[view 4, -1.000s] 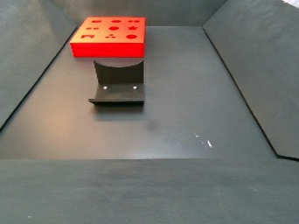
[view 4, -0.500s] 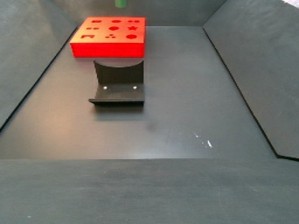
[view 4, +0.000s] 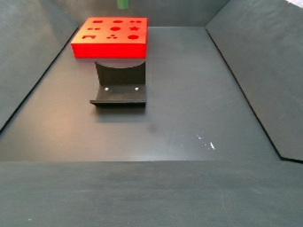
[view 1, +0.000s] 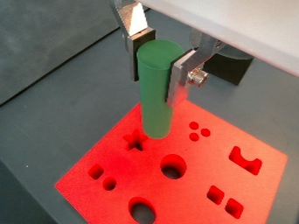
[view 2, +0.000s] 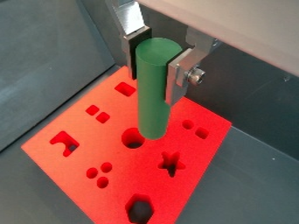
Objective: Insert the round object.
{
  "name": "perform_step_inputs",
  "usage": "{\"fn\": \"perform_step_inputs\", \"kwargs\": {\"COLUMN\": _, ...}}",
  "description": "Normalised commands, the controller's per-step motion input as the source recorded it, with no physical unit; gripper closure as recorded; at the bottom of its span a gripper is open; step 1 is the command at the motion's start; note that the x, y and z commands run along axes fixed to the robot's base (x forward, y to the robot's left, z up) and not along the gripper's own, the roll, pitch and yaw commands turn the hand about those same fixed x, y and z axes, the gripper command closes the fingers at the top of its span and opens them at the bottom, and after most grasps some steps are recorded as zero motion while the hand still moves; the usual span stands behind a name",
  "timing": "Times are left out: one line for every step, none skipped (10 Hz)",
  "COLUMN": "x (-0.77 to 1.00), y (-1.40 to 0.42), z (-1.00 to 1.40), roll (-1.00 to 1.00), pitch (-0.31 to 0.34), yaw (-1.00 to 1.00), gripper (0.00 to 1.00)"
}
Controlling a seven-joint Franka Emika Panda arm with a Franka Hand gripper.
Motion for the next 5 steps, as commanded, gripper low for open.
{"fn": "perform_step_inputs", "kwargs": {"x": 0.04, "y": 0.0, "z": -0.08, "roll": 0.0, "pitch": 0.0, "yaw": 0.0, "gripper": 1.0}}
{"fn": "perform_step_inputs", "kwargs": {"x": 0.51, "y": -0.03, "z": -0.25, "roll": -0.01, "pitch": 0.0, "yaw": -0.12, "gripper": 1.0}}
{"fn": "perform_step_inputs", "kwargs": {"x": 0.93, "y": -0.11, "z": -0.24, "roll": 0.0, "pitch": 0.003, "yaw": -0.15, "gripper": 1.0}}
{"fn": "perform_step_inputs", "kwargs": {"x": 0.95, "y": -0.12, "z": -0.19, "roll": 0.05, "pitch": 0.029, "yaw": -0.11, "gripper": 1.0}}
{"fn": "perform_step_inputs", "kwargs": {"x": 0.93, "y": -0.11, "z": -0.17, "roll": 0.05, "pitch": 0.046, "yaw": -0.11, "gripper": 1.0}}
